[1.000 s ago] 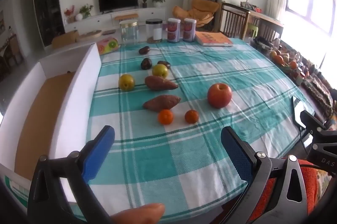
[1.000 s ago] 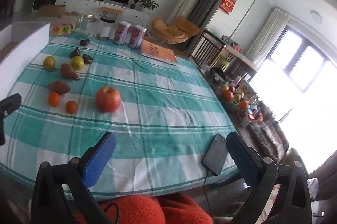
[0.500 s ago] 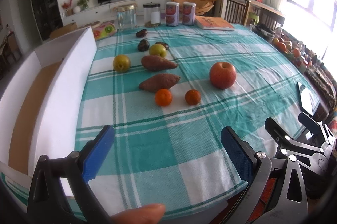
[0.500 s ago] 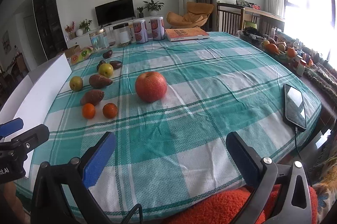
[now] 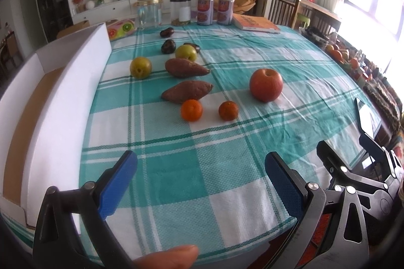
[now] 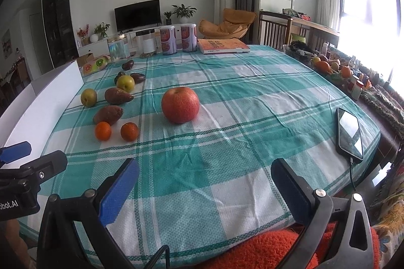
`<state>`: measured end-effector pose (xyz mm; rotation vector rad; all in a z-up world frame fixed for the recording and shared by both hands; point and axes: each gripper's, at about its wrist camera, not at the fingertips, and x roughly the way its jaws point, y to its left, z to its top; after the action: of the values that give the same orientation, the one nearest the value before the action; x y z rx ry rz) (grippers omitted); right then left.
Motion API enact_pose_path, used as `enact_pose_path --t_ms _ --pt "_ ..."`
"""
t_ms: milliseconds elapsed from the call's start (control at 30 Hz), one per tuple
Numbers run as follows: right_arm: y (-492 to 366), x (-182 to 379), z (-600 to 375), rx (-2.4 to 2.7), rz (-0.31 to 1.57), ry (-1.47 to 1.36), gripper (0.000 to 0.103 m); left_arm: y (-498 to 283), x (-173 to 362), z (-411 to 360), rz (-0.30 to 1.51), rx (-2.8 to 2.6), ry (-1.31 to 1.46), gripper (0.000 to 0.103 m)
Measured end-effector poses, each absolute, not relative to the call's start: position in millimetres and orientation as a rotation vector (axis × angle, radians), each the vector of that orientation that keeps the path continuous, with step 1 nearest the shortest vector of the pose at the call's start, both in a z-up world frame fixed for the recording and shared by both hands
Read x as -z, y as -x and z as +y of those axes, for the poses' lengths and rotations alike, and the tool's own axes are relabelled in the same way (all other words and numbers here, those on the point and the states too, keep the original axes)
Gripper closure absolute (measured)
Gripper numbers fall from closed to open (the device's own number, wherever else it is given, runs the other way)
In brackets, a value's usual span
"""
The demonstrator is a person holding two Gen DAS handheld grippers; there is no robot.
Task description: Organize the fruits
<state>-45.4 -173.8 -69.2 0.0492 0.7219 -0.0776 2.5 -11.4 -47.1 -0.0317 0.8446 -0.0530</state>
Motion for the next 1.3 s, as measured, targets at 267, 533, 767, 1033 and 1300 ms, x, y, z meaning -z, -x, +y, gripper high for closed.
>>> enact_pose_path --t_ms 267,533,767,1033,1300 --pt "44.2 70.8 -176.4 0.085 0.730 -0.062 0.000 -2.7 49.7 -12.5 0.838 0.058 0.026 0.001" --pt "43.5 71.5 -181.6 0.083 0.724 -0.040 0.000 -2.1 49.0 -12.4 0.837 0.054 0.028 0.001" --pt "45.3 71.7 -175.2 0.085 0.726 -0.038 0.000 -2.5 48.8 -10.7 0.842 0.055 0.028 0.001" --pt "44.0 71.9 -175.3 0.085 0.724 -0.037 0.000 -1.8 49.1 -9.7 0.843 0.054 0.028 0.001" --pt "44.2 71.8 -175.4 0.084 0.724 -0.036 0.000 -2.3 48.9 -10.1 0.843 0.055 0.028 0.001"
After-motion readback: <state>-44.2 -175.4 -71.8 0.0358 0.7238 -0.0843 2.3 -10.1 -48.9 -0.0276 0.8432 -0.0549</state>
